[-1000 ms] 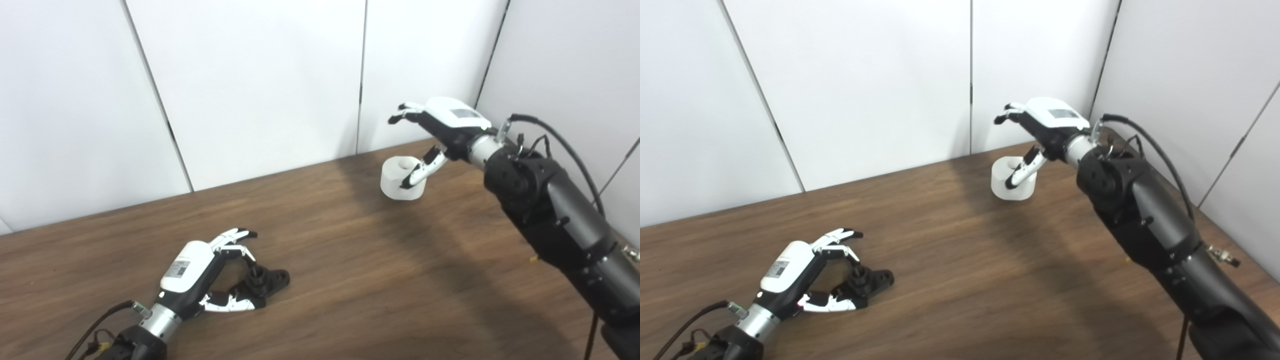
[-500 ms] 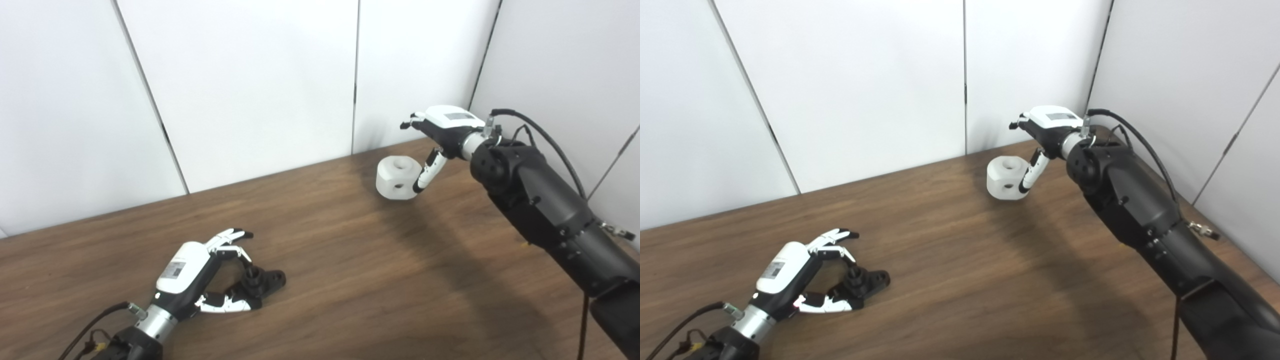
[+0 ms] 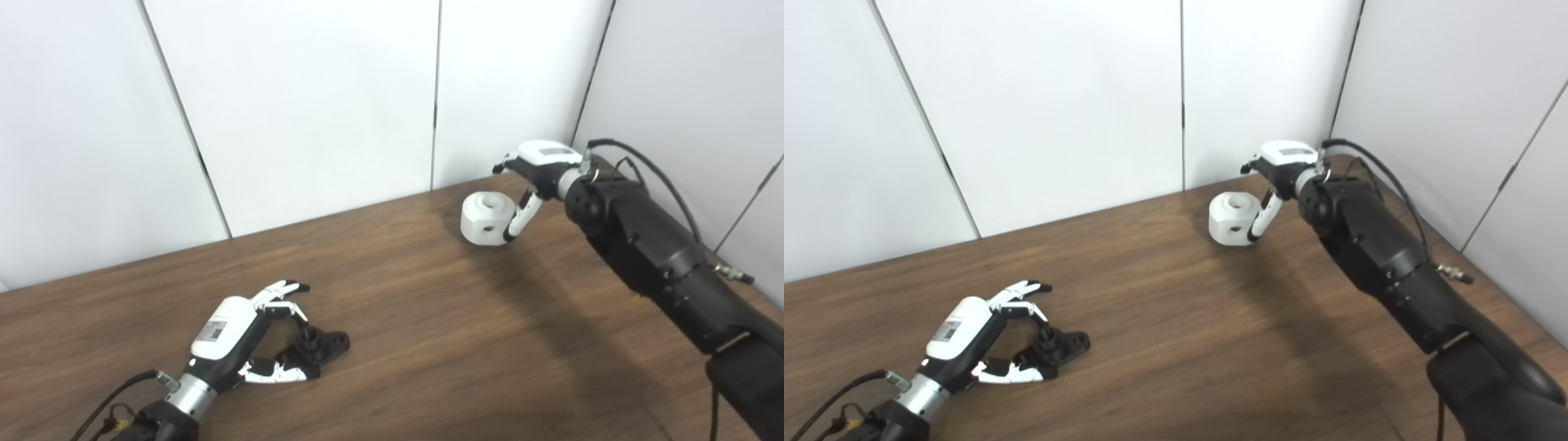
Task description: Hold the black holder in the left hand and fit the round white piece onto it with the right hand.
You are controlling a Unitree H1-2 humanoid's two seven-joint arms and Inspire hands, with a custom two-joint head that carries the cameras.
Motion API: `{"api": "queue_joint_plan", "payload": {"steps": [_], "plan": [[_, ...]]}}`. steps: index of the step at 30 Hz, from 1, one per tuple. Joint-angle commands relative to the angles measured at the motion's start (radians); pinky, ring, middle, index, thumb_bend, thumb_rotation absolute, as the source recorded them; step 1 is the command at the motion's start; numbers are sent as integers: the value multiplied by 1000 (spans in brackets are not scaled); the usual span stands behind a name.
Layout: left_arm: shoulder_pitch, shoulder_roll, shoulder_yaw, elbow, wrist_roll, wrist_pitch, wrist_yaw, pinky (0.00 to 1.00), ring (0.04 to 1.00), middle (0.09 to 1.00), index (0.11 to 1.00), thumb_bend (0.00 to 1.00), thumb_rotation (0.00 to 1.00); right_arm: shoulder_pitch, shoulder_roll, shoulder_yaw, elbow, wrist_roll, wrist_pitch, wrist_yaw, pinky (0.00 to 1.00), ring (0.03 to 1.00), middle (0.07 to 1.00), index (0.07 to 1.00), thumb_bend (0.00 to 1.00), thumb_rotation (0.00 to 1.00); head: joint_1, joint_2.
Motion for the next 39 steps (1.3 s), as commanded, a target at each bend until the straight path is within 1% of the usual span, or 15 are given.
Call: {"api": "queue_joint_plan", "payload": {"steps": [1,4,11,16,19,21,25,26,27,28,29,30,32,33,39], "plan": [[72,30,-30,70,22,12,-48,719,905,868,488,523,71,-69,-21,-7,-1,-14,-11,-27,942,956,957,859,943,247,2,5],[73,29,-30,69,22,12,-47,717,902,867,488,523,71,-71,-17,-3,13,-5,-23,-32,921,947,947,832,950,252,7,8],[72,30,-33,69,20,12,-41,710,900,866,488,522,72,-69,-1,-1,40,17,-40,-52,924,946,933,794,954,226,9,9],[76,33,-27,61,17,12,-49,709,902,868,488,523,71,-67,4,5,59,21,-55,-62,938,943,918,759,927,222,12,14],[78,34,-26,60,24,12,-52,710,902,870,488,522,72,-61,6,-1,60,28,-69,-75,941,946,901,698,907,206,11,16],[80,33,-24,59,26,12,-57,722,909,875,488,522,72,-59,5,-2,65,29,-80,-85,933,937,885,641,886,193,11,16],[83,35,-23,52,23,12,-53,718,901,869,488,523,70,-52,2,-5,69,39,-96,-107,906,913,857,583,867,176,13,20],[85,35,-21,50,24,12,-54,716,901,871,488,523,70,-50,2,-6,64,41,-94,-105,922,907,846,544,736,153,18,25],[86,36,-20,48,24,12,-55,715,901,871,488,523,70,-48,1,-7,61,42,-92,-104,929,905,843,517,633,148,18,25],[87,36,-17,46,24,12,-59,714,902,872,488,523,71,-46,2,-9,59,43,-93,-107,934,896,834,498,560,144,19,27],[88,37,-15,45,23,12,-63,714,902,872,488,523,71,-44,2,-11,60,45,-99,-114,934,896,834,498,560,144,20,29],[89,37,-14,45,25,12,-67,717,903,874,488,523,71,-41,3,-16,62,48,-110,-131,928,886,823,491,539,141,20,29],[90,37,-10,43,26,12,-74,719,904,874,488,523,72,-33,6,-23,62,48,-127,-172,883,848,783,485,527,136,22,31],[90,37,-9,42,26,12,-76,719,904,874,488,522,72,-31,8,-25,61,46,-129,-185,877,842,773,483,526,135,22,31],[96,34,5,35,26,12,-84,724,905,876,488,523,72,-29,6,-25,44,39,-148,-223,880,833,747,482,524,133,26,37]]}}
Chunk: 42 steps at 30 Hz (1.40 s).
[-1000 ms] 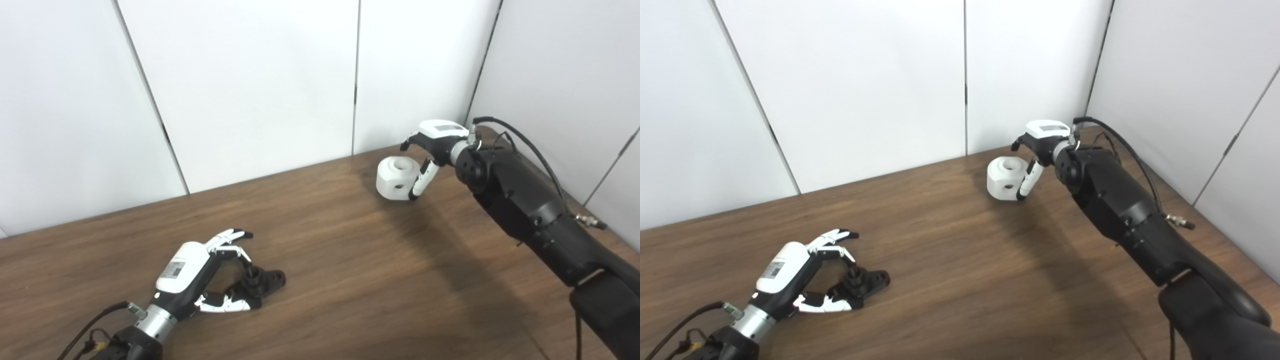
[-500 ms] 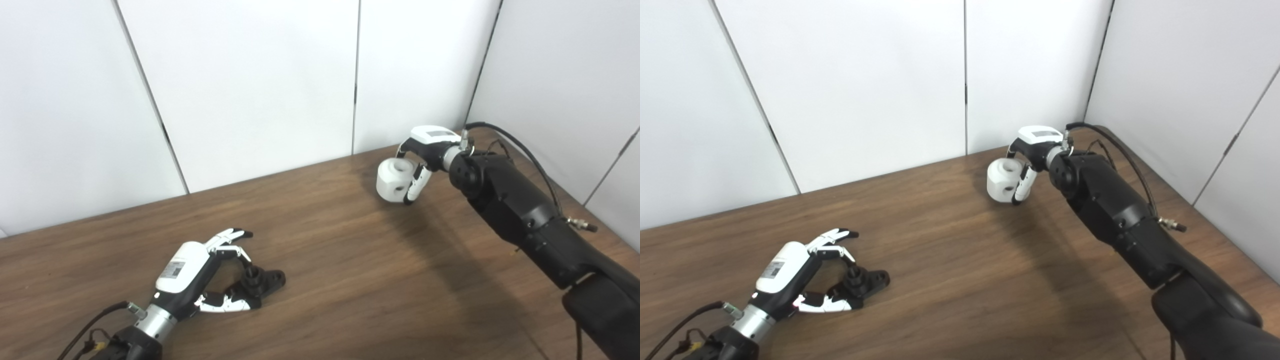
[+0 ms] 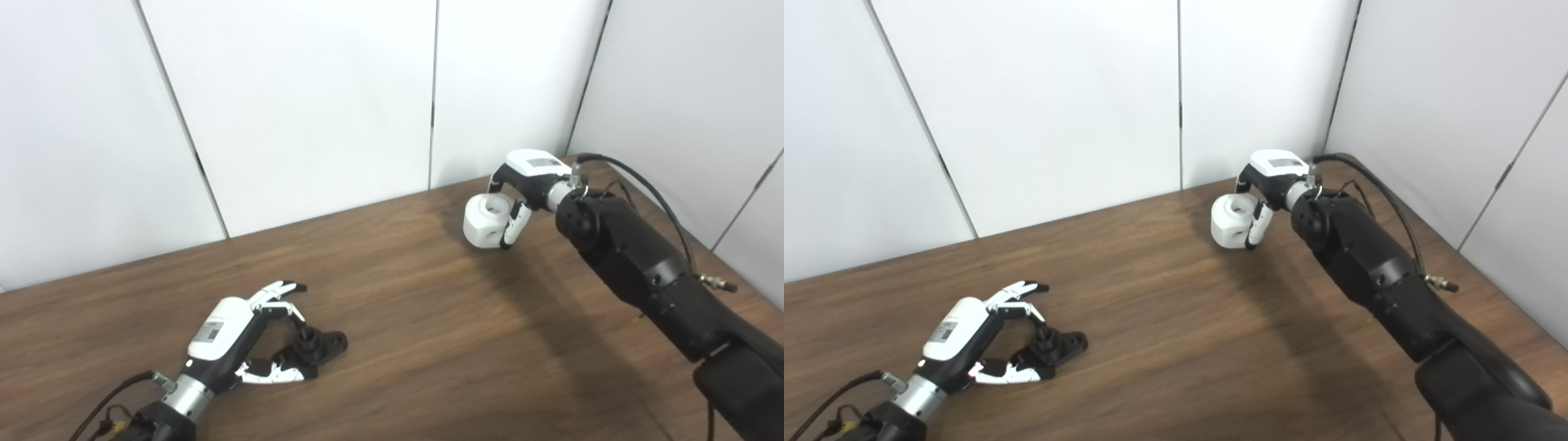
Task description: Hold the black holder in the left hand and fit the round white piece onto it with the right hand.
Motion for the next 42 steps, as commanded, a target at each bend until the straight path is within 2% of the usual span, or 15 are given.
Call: {"api": "queue_joint_plan", "payload": {"steps": [1,6,13,18,21,24,28,33,42], "plan": [[76,28,-25,54,29,12,-60,725,905,875,488,523,71,-43,-24,-20,-42,-8,-28,-42,879,832,746,482,524,133,0,1],[76,25,-19,51,31,12,-67,718,906,873,488,522,72,-43,-29,-25,-42,-7,-79,-89,813,786,724,481,524,134,10,6],[75,18,-13,54,45,12,-63,707,901,871,488,522,74,-32,-21,-55,-91,19,-101,-98,841,799,724,480,524,134,47,20],[80,11,3,44,62,12,-75,706,902,872,488,522,74,-30,-16,-67,-162,67,-71,-24,797,795,735,480,523,131,87,29],[86,5,18,33,72,13,-86,699,899,869,488,522,73,-33,-15,-68,-212,82,-23,47,806,812,744,480,523,132,118,38],[92,-5,37,23,81,17,-103,702,905,875,489,522,73,-35,-14,-68,-275,97,37,125,864,835,757,481,523,132,150,47],[100,-17,58,9,100,28,-117,700,901,871,488,523,71,-37,-10,-64,-339,109,80,194,852,834,760,482,522,131,185,55],[110,-28,83,-15,110,47,-149,714,909,876,488,523,71,-45,-2,-51,-399,109,133,267,778,798,760,481,522,131,211,61],[121,-50,113,-51,135,74,-181,714,907,881,488,522,74,-52,12,-51,-456,172,142,334,754,782,763,480,521,127,284,80]]}}
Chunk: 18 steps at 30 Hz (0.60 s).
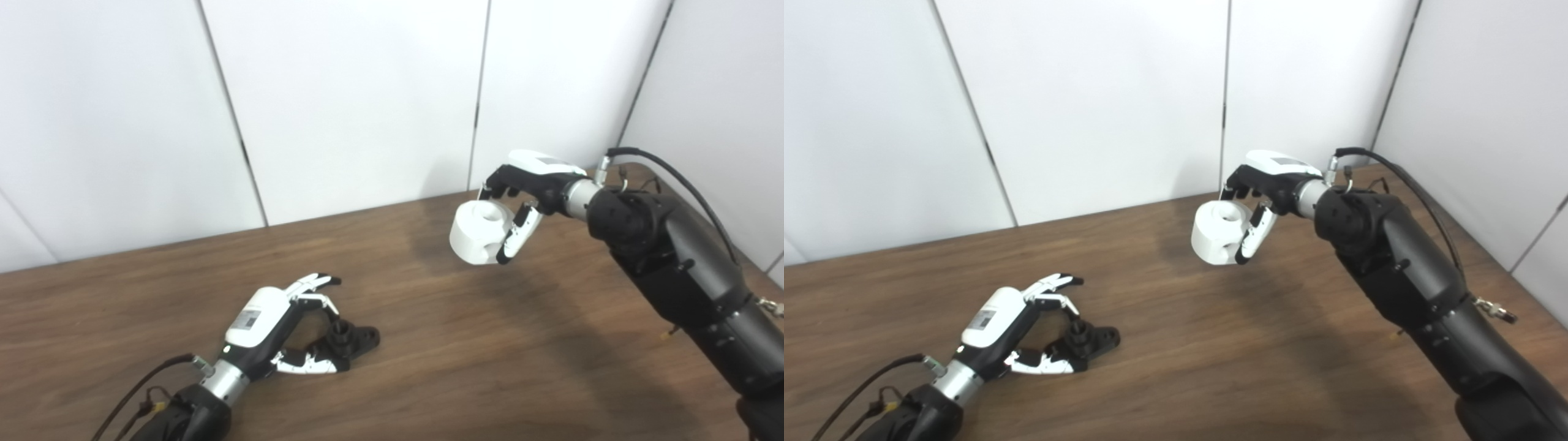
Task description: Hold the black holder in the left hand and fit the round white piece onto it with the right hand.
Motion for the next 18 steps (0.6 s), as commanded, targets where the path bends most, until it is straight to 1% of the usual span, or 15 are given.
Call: {"api": "queue_joint_plan", "payload": {"steps": [1,6,9,13,18], "plan": [[53,-5,-30,32,55,40,-86,712,906,881,488,522,75,-60,-9,-15,-45,13,-3,-1,752,783,762,480,521,127,0,1],[52,-21,-25,19,70,63,-92,705,903,881,487,522,75,-74,-5,11,-76,7,-3,29,750,790,762,480,521,128,44,12],[52,-33,-19,17,65,86,-107,709,907,880,487,522,74,-80,17,23,-109,9,14,44,743,795,764,480,520,127,65,16],[49,-45,-15,23,71,96,-106,716,910,879,487,522,73,-94,49,37,-134,19,16,58,758,821,769,480,520,127,83,20],[43,-58,-12,30,82,102,-101,710,907,877,487,522,74,-120,79,64,-149,24,16,77,758,822,774,481,521,127,114,30]]}}
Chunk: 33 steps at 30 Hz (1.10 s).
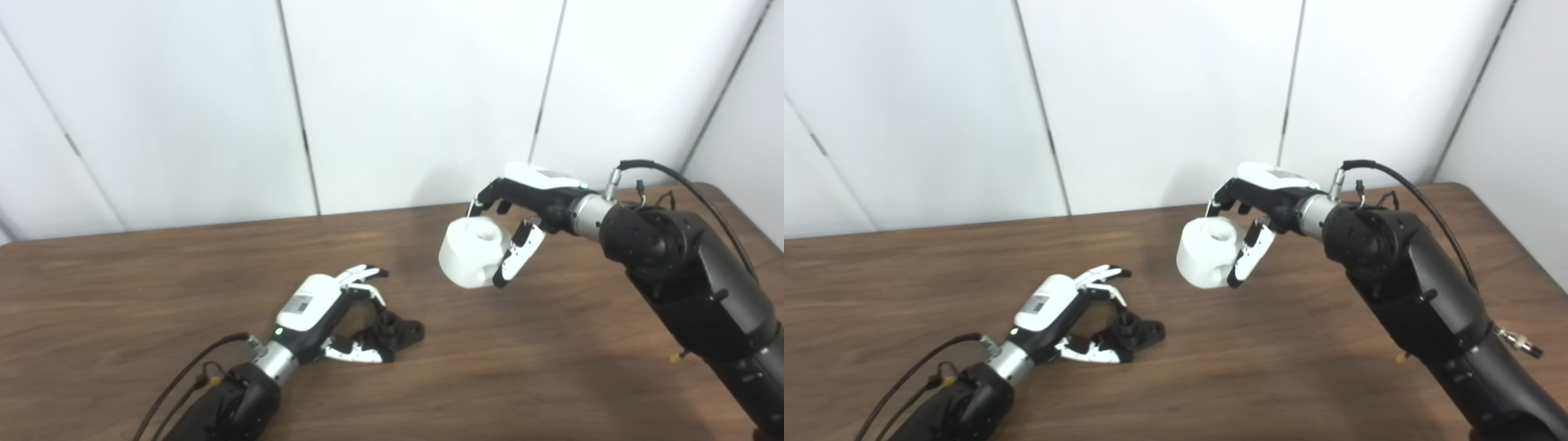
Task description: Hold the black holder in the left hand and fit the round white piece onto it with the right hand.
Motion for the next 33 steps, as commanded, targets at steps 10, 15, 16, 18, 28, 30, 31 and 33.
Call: {"api": "queue_joint_plan", "payload": {"steps": [10,15,16,18,28,30,31,33], "plan": [[29,-35,-31,43,59,77,-92,697,903,875,488,522,74,-85,39,9,-58,24,-1,14,742,808,770,481,520,125,62,27],[29,-48,-31,42,73,97,-84,709,901,869,488,522,74,-93,69,20,-46,42,-15,7,747,810,770,480,520,126,73,38],[29,-50,-31,42,75,99,-82,708,899,867,488,522,74,-94,73,23,-45,45,-16,6,736,807,772,480,521,127,74,40],[28,-53,-30,43,77,105,-85,712,901,867,488,522,74,-97,81,29,-44,48,-12,9,721,804,775,480,521,127,76,42],[20,-58,-31,46,84,156,-105,720,905,875,491,520,78,-104,115,61,-21,51,-18,6,991,851,787,481,520,128,83,49],[19,-60,-32,47,85,156,-101,720,904,873,491,520,78,-105,119,68,-16,47,-20,5,997,858,786,481,520,128,86,50],[19,-60,-32,50,85,154,-99,716,902,870,491,521,78,-106,120,74,-12,43,-19,6,996,860,785,481,520,128,86,50],[19,-61,-33,48,85,157,-101,714,901,870,491,521,77,-107,123,81,-2,42,-18,7,985,863,784,481,520,127,88,51]]}}
